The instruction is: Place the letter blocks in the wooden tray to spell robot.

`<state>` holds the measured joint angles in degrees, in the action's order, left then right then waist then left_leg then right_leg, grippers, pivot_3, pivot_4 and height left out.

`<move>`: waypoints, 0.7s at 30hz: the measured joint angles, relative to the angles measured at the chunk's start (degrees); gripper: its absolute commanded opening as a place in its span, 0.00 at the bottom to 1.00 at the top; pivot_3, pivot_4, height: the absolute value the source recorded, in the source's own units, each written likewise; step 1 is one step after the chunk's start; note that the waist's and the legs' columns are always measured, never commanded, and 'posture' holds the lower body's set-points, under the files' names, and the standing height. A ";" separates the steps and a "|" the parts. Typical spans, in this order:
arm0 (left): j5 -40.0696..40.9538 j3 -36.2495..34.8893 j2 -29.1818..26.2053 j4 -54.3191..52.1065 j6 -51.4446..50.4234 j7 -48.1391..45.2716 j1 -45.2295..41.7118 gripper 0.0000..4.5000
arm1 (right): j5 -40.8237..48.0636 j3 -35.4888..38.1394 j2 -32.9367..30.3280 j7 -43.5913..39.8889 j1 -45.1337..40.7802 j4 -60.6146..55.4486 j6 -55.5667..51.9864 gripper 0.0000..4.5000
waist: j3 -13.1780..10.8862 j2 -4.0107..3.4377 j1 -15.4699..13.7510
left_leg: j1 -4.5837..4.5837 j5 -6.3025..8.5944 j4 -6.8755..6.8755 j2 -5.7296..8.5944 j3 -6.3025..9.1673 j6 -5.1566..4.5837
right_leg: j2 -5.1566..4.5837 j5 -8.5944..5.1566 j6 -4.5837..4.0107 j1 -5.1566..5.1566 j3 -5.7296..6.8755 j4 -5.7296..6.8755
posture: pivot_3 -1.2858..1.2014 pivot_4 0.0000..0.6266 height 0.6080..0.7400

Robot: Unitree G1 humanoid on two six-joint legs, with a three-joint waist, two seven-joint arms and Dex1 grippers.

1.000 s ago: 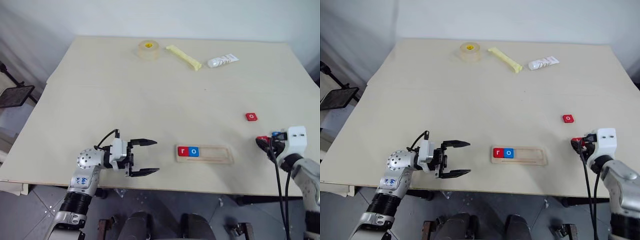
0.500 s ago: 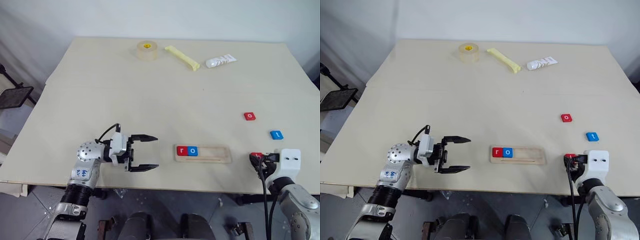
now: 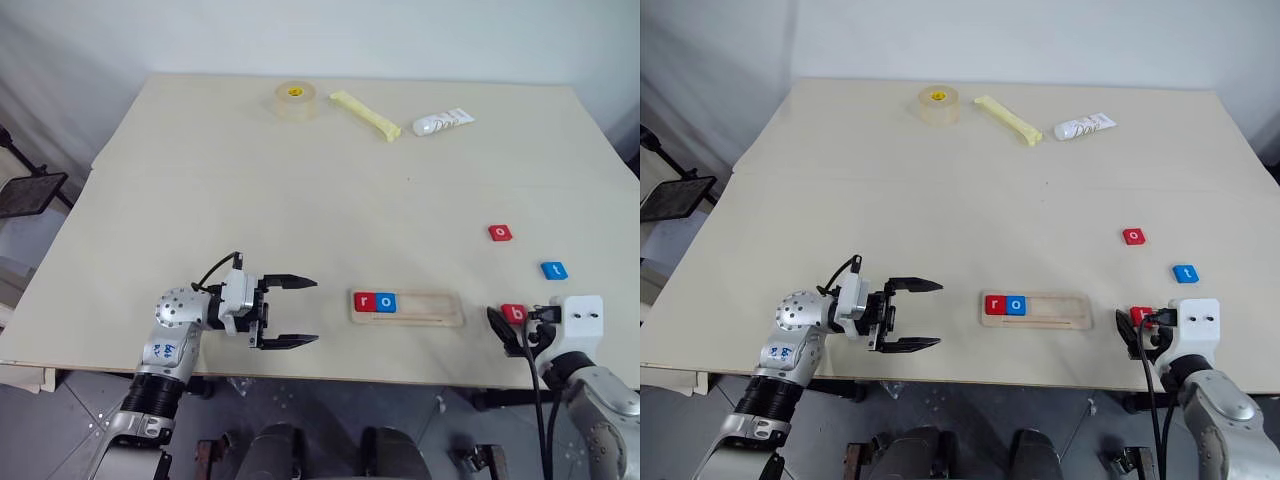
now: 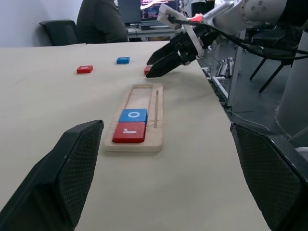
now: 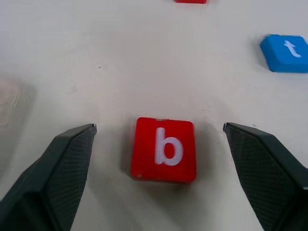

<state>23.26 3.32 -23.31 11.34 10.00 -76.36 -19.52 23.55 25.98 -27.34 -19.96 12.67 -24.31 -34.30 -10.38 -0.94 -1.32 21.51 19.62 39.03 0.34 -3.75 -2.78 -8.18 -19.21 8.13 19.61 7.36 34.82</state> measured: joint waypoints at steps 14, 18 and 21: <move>0.24 -0.54 -0.42 -6.72 -0.77 3.42 6.50 1.00 | -2.50 -0.09 -31.48 -36.24 -0.79 16.01 14.92 0.99 | -0.07 0.07 0.07 | -0.03 0.02 0.04 0.00 -0.13 -0.09 | -0.07 0.00 0.00 -0.16 0.03 -0.29 | 0.52 0.24 1.00; 0.29 -0.61 -0.57 -8.25 -0.81 4.13 7.95 1.00 | -6.41 -7.03 -35.94 -44.09 -8.41 26.14 22.42 0.99 | -0.07 0.08 0.10 | -0.03 0.01 0.04 -0.03 -0.10 -0.09 | -0.06 0.00 0.00 -0.17 0.10 -0.30 | 0.52 0.24 1.00; 0.29 -0.71 -0.72 -8.91 -0.80 4.87 9.01 1.00 | -9.22 -12.60 -36.66 -48.45 -14.75 33.10 26.95 0.99 | -0.07 0.08 -0.03 | -0.02 0.01 0.06 -0.01 -0.07 -0.09 | -0.10 0.00 0.00 -0.17 0.16 -0.28 | 0.52 0.24 1.00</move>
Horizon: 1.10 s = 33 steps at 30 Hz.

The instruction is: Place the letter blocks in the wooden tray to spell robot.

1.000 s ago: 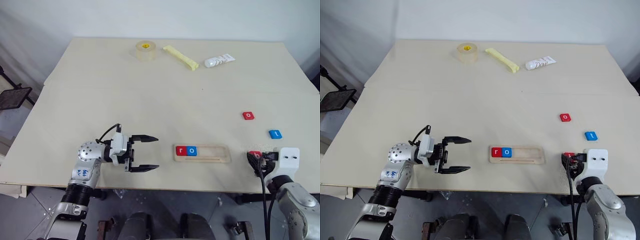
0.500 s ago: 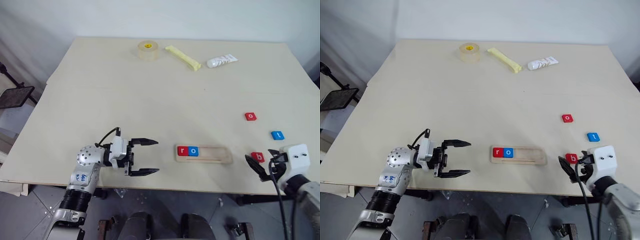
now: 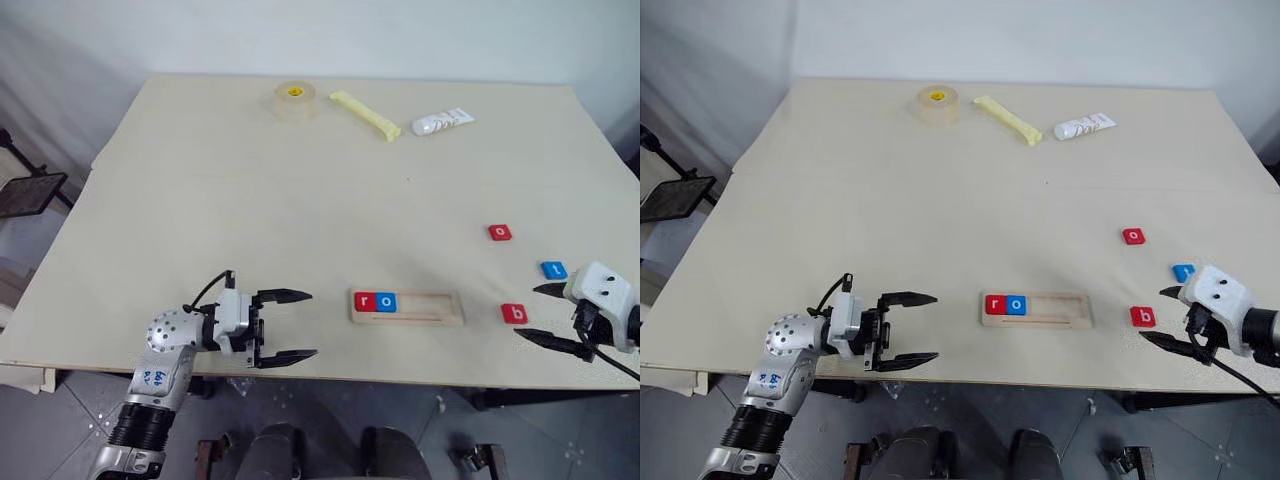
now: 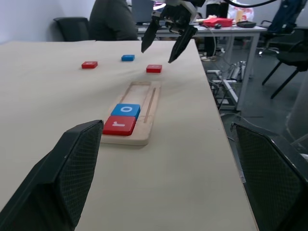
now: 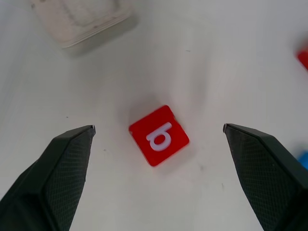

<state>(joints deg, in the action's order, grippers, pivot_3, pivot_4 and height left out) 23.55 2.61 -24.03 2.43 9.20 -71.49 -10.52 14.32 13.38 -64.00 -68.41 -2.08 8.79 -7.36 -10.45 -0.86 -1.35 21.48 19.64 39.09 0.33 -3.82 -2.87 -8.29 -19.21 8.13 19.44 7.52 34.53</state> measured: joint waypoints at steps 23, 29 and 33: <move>-0.01 0.04 -0.18 -3.75 0.18 4.89 2.69 1.00 | -7.66 -12.99 1.21 -9.10 -18.83 19.58 8.13 0.33 | 0.00 -0.01 0.09 | 0.02 -0.01 0.04 -0.01 0.01 0.01 | -0.04 0.00 0.00 -0.01 0.06 0.00 | 0.52 0.24 1.00; -0.05 0.39 0.00 -1.21 0.67 4.23 0.41 1.00 | -5.39 -10.74 1.11 -8.77 -17.31 13.34 3.70 0.33 | 0.00 -0.01 -0.06 | 0.03 -0.01 0.04 0.00 0.02 0.01 | -0.04 0.00 0.00 0.00 0.08 0.01 | 0.52 0.24 1.00; -0.09 0.71 0.48 1.06 1.47 3.58 -1.70 1.00 | -4.02 -9.60 -0.59 -8.75 -16.70 8.50 -0.56 0.33 | 0.00 -0.01 -0.01 | 0.05 0.00 0.04 0.01 0.02 0.01 | -0.04 0.00 0.00 0.02 0.08 0.01 | 0.52 0.24 1.00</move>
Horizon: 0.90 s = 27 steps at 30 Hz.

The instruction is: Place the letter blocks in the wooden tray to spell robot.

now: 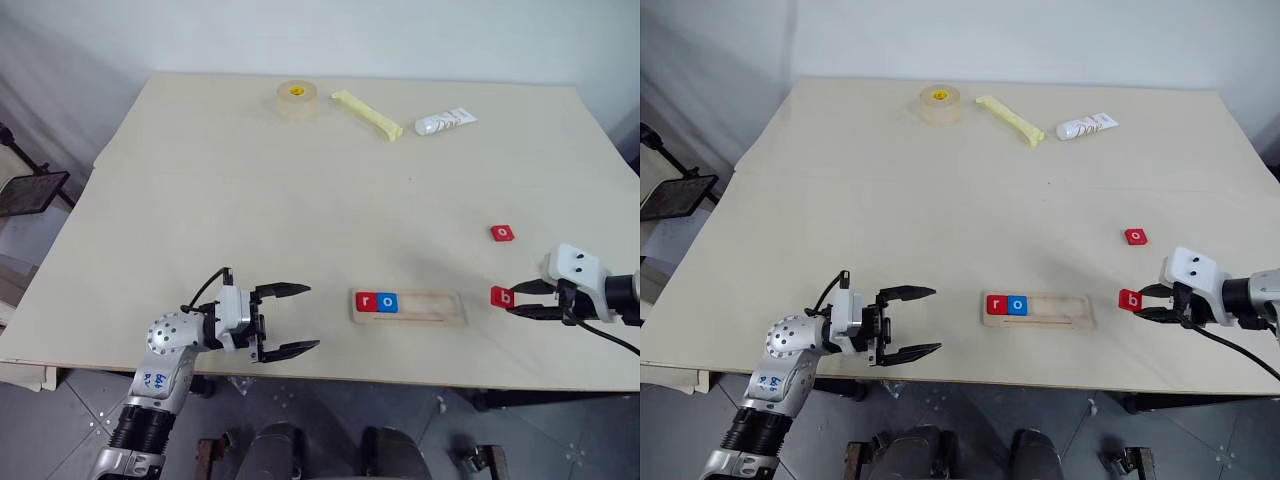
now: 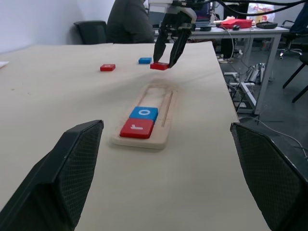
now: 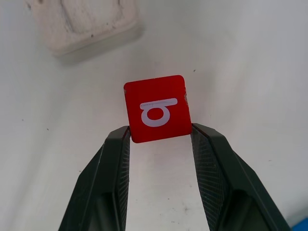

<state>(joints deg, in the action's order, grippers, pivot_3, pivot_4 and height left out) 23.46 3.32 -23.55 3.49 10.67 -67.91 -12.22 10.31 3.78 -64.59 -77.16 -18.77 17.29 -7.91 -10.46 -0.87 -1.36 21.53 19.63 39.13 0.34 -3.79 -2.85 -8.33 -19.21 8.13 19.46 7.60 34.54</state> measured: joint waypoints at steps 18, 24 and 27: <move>-0.51 0.66 0.83 8.27 5.32 -5.33 -4.45 1.00 | -3.25 -16.38 5.76 -0.37 -13.80 -19.52 -18.27 0.33 | 0.00 0.00 0.01 | 0.06 0.00 0.01 0.02 0.09 0.02 | -0.02 0.00 0.00 0.09 0.04 0.09 | 0.52 0.24 1.00; -0.52 0.62 0.91 8.44 6.37 -5.46 -4.66 1.00 | -5.16 -19.52 8.24 1.24 -15.29 -21.06 -21.30 0.33 | 0.00 0.00 0.13 | 0.09 0.00 0.02 0.04 0.09 0.02 | -0.03 0.00 0.00 0.14 0.04 0.14 | 0.52 0.24 1.00; -0.57 0.67 1.01 8.44 6.73 -5.41 -4.68 1.00 | -6.03 -20.36 8.78 1.65 -15.83 -21.66 -22.20 0.33 | -0.01 0.00 0.11 | 0.09 0.00 0.02 0.04 0.10 0.02 | -0.03 0.00 0.00 0.14 0.05 0.16 | 0.52 0.24 1.00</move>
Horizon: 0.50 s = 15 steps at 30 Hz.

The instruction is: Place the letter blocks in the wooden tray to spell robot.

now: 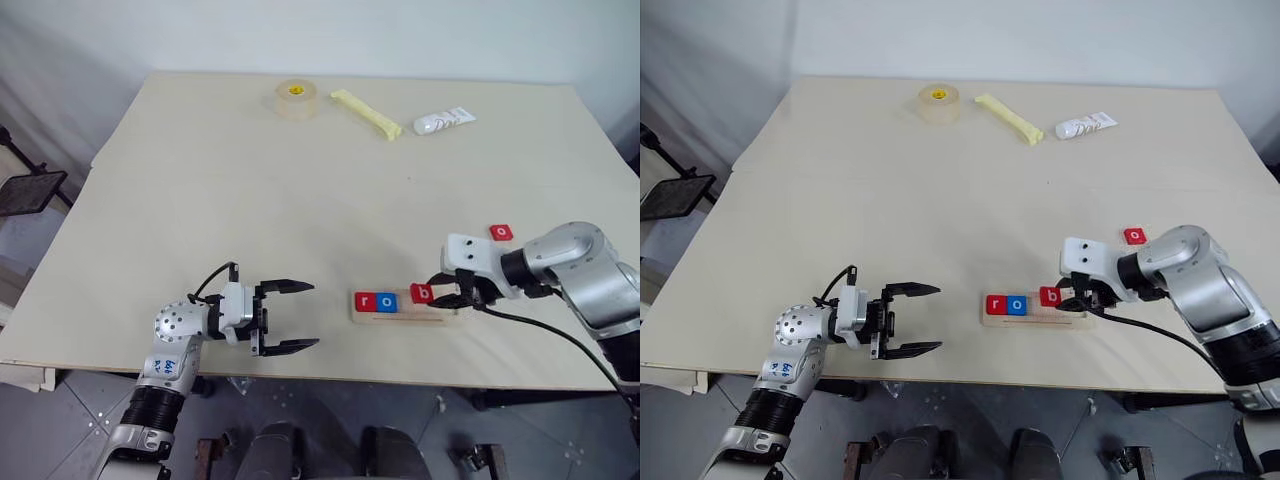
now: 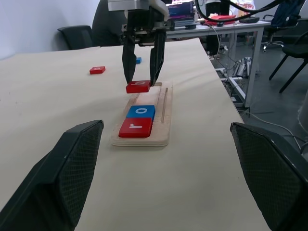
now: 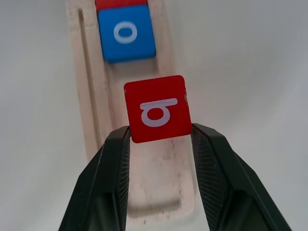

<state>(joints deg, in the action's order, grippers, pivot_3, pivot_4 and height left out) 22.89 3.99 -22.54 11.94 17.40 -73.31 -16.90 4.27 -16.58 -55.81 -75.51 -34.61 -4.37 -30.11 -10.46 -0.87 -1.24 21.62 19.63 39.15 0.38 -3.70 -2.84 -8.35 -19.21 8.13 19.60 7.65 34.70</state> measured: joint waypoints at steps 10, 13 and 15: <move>-0.19 0.02 0.11 0.00 0.13 0.68 0.03 1.00 | -1.12 -1.20 0.62 0.86 -0.35 -3.54 -2.85 0.33 | 0.00 0.00 0.01 | 0.00 0.00 0.00 0.00 0.00 0.00 | 0.00 0.00 0.00 0.01 0.00 0.02 | 0.52 0.24 1.00; -0.25 0.04 0.20 0.00 0.15 0.87 0.04 1.00 | -1.16 -1.28 1.18 1.34 -0.35 -4.70 -4.17 0.33 | 0.00 0.00 0.03 | 0.00 0.00 0.00 0.00 0.00 0.00 | 0.01 0.00 0.00 0.02 0.00 0.02 | 0.52 0.24 1.00; -0.28 0.07 0.24 0.00 0.16 1.00 0.04 1.00 | -1.16 -1.28 1.20 1.37 -0.35 -5.05 -4.87 0.33 | 0.00 0.00 0.01 | 0.00 0.00 0.00 0.00 0.00 0.00 | 0.00 0.00 0.00 0.01 0.00 0.02 | 0.52 0.24 1.00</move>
<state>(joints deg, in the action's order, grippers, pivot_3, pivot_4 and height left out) 22.61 4.06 -22.30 11.93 17.56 -72.32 -16.86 3.11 -17.86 -54.60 -74.14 -34.96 -9.42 -34.99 -10.46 -0.87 -1.23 21.62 19.63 39.15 0.38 -3.69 -2.84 -8.35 -19.21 8.13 19.62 7.64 34.72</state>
